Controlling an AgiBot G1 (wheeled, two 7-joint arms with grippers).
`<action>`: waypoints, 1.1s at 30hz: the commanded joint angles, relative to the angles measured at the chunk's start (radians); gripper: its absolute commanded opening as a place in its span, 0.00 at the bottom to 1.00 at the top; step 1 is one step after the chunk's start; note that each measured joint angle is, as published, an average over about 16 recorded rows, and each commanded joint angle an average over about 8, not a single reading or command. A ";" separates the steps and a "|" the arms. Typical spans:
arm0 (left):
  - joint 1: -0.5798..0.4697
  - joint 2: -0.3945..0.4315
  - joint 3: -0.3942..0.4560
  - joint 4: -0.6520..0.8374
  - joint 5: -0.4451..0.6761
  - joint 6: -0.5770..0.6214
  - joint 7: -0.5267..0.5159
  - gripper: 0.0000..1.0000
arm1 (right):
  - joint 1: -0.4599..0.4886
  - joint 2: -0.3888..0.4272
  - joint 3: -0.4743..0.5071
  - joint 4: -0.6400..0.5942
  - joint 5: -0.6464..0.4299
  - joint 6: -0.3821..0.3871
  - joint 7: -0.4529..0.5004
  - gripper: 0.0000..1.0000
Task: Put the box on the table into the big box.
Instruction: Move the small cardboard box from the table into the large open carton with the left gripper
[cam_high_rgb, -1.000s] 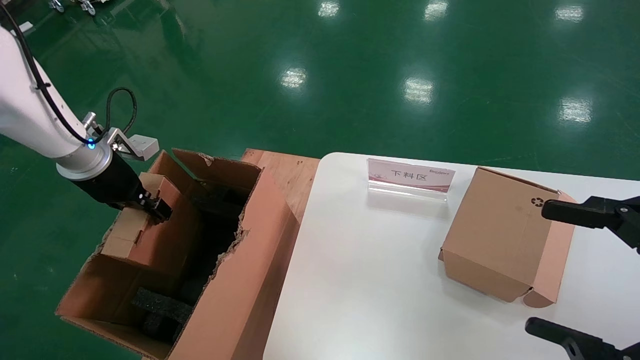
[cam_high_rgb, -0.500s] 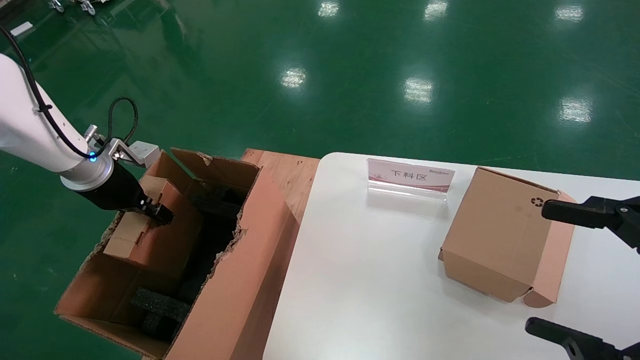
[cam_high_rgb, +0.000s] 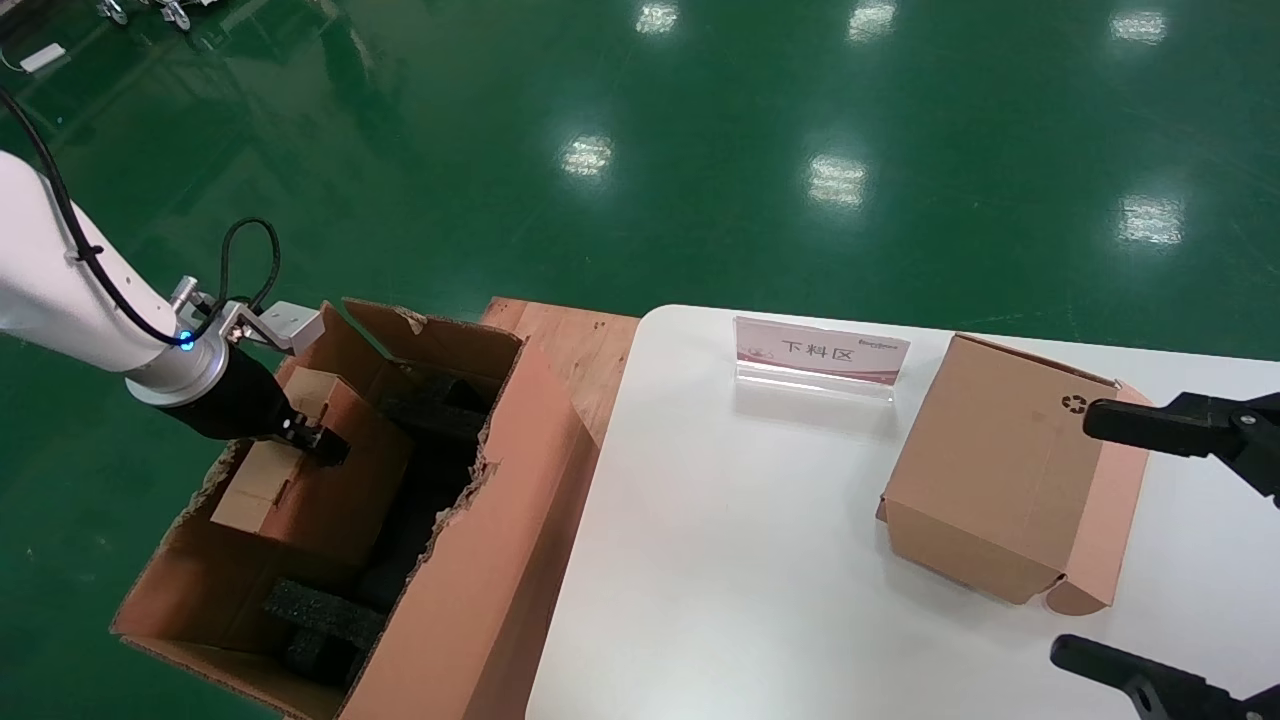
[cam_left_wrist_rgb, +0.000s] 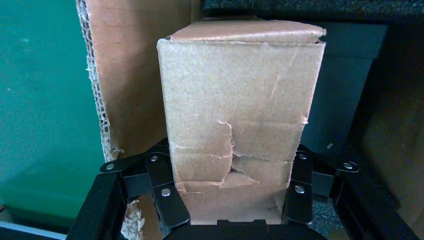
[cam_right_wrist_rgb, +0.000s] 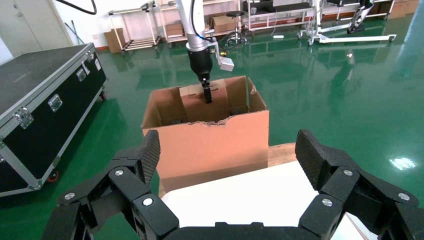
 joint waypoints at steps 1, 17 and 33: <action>0.005 -0.004 -0.001 -0.005 -0.001 -0.005 0.002 0.55 | 0.000 0.000 0.000 0.000 0.000 0.000 0.000 1.00; 0.017 -0.016 -0.002 -0.019 -0.004 -0.016 0.008 1.00 | 0.000 0.000 0.000 0.000 0.000 0.000 0.000 1.00; 0.020 -0.018 -0.003 -0.021 -0.004 -0.019 0.009 1.00 | 0.000 0.000 0.000 0.000 0.000 0.000 0.000 1.00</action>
